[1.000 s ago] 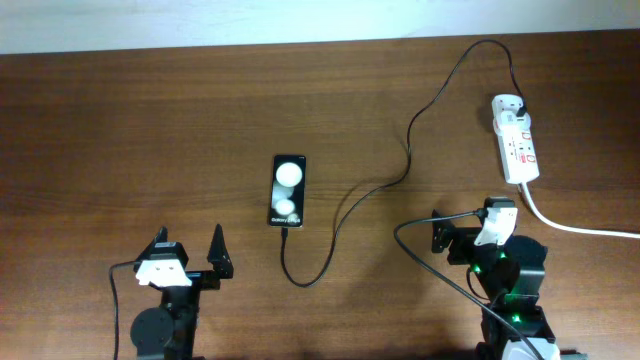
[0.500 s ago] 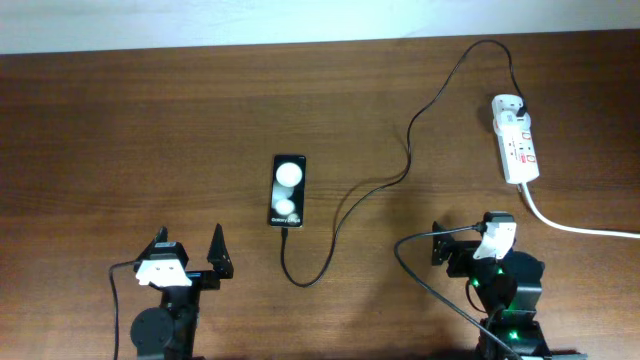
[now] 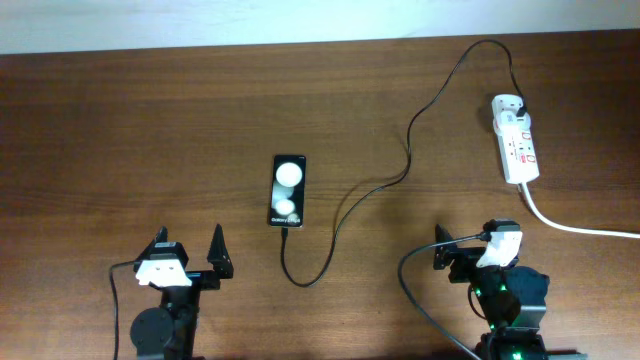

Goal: Plug charger to phone and switch on socket

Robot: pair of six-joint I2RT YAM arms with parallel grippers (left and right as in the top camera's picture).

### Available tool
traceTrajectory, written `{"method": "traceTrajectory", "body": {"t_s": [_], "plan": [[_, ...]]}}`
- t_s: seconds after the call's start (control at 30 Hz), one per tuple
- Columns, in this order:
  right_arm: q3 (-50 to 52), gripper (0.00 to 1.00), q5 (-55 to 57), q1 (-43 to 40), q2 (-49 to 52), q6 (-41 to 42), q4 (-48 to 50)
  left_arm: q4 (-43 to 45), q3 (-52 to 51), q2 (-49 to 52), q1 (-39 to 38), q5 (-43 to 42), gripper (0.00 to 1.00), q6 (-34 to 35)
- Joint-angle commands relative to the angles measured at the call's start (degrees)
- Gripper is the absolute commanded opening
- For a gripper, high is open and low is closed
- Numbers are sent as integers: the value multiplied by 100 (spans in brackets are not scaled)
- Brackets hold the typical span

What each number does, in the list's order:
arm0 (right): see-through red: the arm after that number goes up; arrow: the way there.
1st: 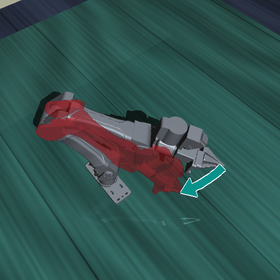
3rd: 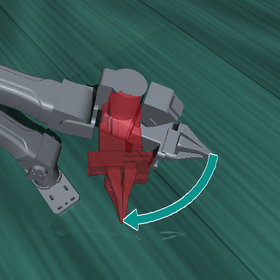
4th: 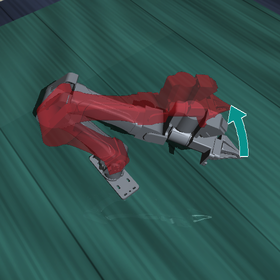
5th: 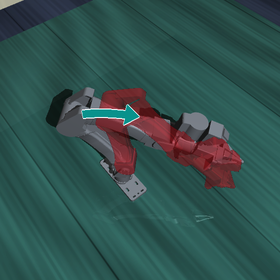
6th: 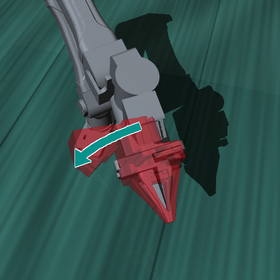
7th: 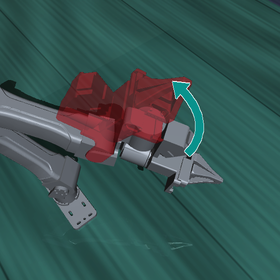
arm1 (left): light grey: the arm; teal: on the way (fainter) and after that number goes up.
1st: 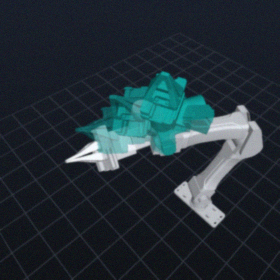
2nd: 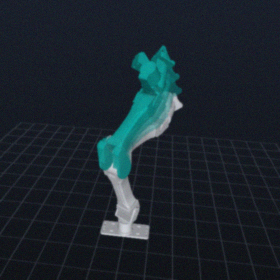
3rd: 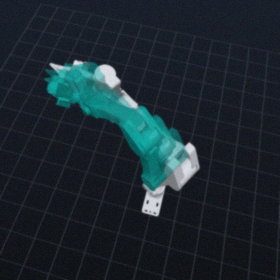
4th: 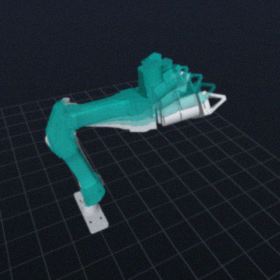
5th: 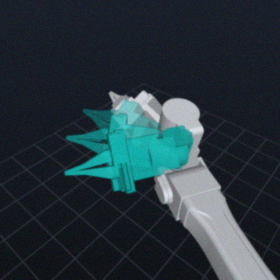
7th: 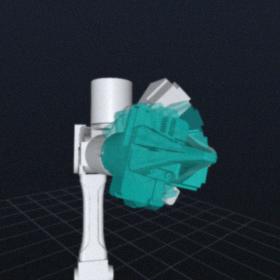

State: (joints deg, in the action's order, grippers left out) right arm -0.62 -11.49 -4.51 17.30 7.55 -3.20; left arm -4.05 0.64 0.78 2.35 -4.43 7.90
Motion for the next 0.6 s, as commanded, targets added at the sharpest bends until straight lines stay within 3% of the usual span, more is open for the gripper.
{"method": "traceTrajectory", "body": {"t_s": [0.0,0.23,0.57], "plan": [[31,99,164,286,-345,-72,-52,-33,-11,-42,-24,39,99,-72],[31,99,162,612,-1154,-284,-72,-33,-11,-42,-24,39,99,-72],[31,99,184,610,-1281,-417,-76,-33,-13,-42,-24,39,99,-72]]}}
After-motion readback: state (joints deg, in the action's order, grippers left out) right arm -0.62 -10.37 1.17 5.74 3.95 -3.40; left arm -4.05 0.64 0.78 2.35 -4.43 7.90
